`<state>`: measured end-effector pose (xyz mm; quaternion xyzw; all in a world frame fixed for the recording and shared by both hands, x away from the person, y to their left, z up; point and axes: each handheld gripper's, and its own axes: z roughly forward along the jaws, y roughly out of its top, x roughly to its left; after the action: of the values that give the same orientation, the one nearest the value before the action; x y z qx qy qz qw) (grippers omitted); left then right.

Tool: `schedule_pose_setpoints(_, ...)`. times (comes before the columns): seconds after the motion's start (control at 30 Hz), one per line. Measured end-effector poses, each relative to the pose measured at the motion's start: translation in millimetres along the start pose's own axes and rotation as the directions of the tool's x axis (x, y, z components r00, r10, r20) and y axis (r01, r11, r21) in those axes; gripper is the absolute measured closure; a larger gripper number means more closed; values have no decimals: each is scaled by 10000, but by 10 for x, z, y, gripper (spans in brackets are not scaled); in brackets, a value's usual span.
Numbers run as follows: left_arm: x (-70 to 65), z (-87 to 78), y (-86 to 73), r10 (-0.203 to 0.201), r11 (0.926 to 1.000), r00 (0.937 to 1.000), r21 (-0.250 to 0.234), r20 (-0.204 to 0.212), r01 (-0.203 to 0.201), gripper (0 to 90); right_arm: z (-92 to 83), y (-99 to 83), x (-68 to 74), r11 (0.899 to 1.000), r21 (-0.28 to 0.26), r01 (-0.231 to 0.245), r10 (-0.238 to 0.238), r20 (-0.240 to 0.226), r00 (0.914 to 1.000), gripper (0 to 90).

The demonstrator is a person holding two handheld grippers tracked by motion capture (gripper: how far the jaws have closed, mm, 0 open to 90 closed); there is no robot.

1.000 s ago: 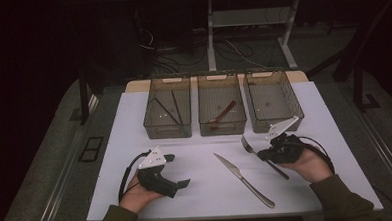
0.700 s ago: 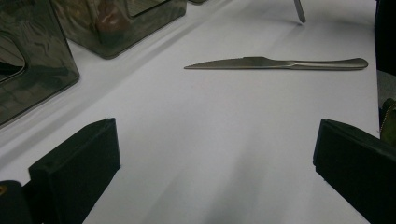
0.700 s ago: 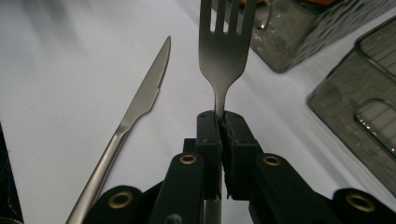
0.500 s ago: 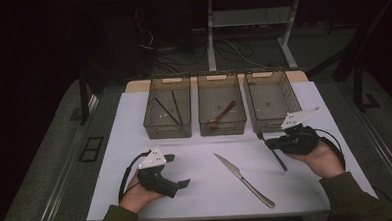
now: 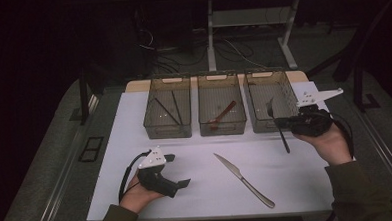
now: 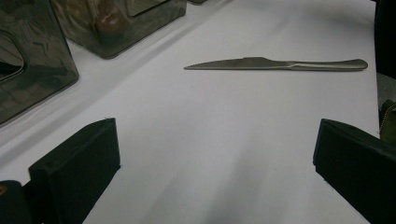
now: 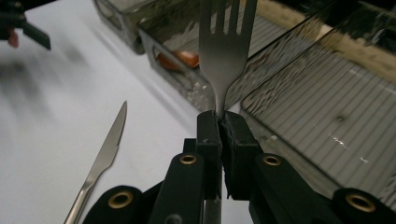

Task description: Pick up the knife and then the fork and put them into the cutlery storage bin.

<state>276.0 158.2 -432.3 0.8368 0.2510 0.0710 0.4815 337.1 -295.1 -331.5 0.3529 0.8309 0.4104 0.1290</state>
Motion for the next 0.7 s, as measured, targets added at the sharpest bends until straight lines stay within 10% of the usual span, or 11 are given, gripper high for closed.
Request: schedule_pose_setpoints(0.7,10,5,0,-82,9999,10000,-65,45,82,0,-47,502,-505,9926,-1022,-658,786,1265,9889,846)
